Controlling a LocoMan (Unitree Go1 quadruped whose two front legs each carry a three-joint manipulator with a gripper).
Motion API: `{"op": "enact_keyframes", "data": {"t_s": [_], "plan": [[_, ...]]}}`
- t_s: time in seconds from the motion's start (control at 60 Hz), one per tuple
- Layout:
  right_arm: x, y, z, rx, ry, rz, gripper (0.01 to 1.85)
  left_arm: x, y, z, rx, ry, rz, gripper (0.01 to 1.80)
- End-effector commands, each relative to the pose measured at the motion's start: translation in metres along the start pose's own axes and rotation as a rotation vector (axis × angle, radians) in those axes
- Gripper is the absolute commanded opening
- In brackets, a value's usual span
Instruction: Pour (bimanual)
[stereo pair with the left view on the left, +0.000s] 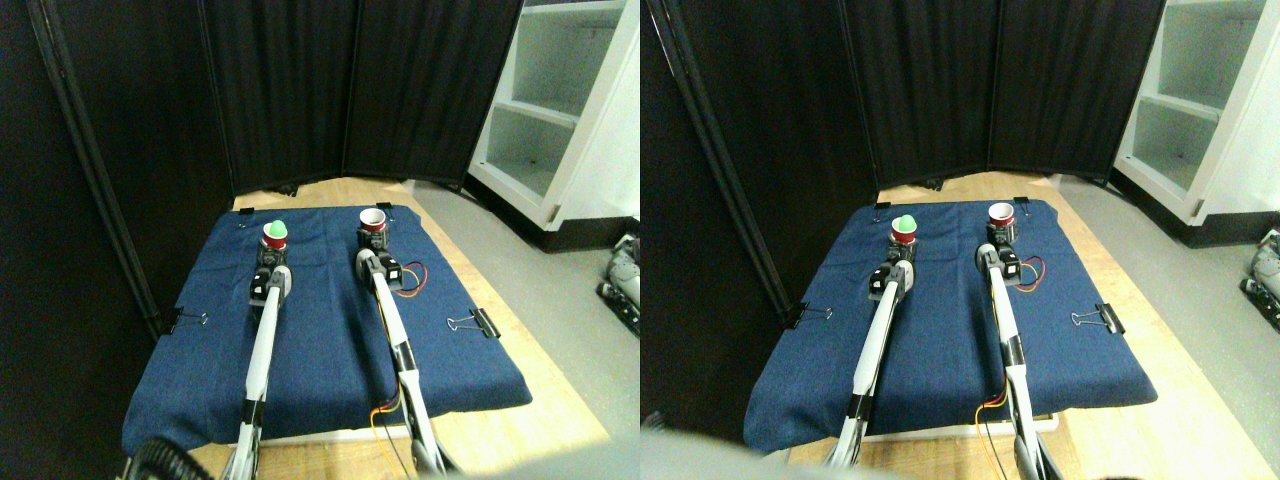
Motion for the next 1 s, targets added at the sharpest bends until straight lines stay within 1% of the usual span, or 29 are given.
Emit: {"op": "enact_keyframes", "data": {"t_s": [0.017, 0.2, 0.317, 0.45, 0.533, 0.617, 0.667, 0.7, 0.733, 0.767, 0.917, 0.95, 1.0], "plan": [[0.005, 0.003, 0.002, 0.030, -0.013, 0.033, 0.33, 0.004, -0.002, 0.002, -0.003, -0.023, -0.031, 0.33], [0.006, 0.000, -0.002, 0.035, -0.023, -0.001, 0.33, 0.006, -0.001, 0.003, 0.000, -0.030, -0.037, 0.33], [0.012, -0.003, -0.004, 0.052, -0.025, -0.008, 0.33, 0.008, -0.001, 0.005, -0.005, -0.027, -0.037, 0.33], [0.018, -0.008, -0.006, 0.050, -0.043, -0.020, 0.33, 0.011, 0.000, 0.007, -0.012, -0.033, -0.038, 0.33], [0.018, -0.010, -0.008, 0.028, -0.037, -0.003, 0.33, 0.013, 0.000, 0.007, -0.016, -0.044, -0.042, 0.33], [0.018, -0.010, -0.009, 0.033, -0.034, -0.005, 0.33, 0.015, 0.000, 0.008, -0.010, -0.043, -0.046, 0.33], [0.017, -0.010, -0.011, 0.034, -0.021, 0.002, 0.33, 0.015, -0.001, 0.007, -0.010, -0.052, -0.042, 0.33], [0.017, -0.010, -0.011, 0.019, -0.011, 0.012, 0.33, 0.016, 0.000, 0.007, -0.009, -0.047, -0.042, 0.33], [0.017, -0.011, -0.012, 0.021, -0.010, 0.011, 0.33, 0.016, 0.000, 0.007, -0.008, -0.047, -0.041, 0.33], [0.016, -0.011, -0.013, 0.058, 0.004, 0.008, 0.33, 0.016, 0.000, 0.007, 0.000, -0.046, -0.040, 0.33], [0.014, -0.011, -0.014, 0.052, 0.003, -0.002, 0.33, 0.017, 0.001, 0.008, -0.001, -0.057, -0.033, 0.33], [0.014, -0.011, -0.014, 0.063, 0.004, -0.009, 0.33, 0.017, 0.001, 0.008, -0.001, -0.080, -0.033, 0.33], [0.014, -0.011, -0.013, 0.080, 0.010, -0.018, 0.33, 0.018, 0.002, 0.008, -0.013, -0.085, -0.028, 0.33]]}}
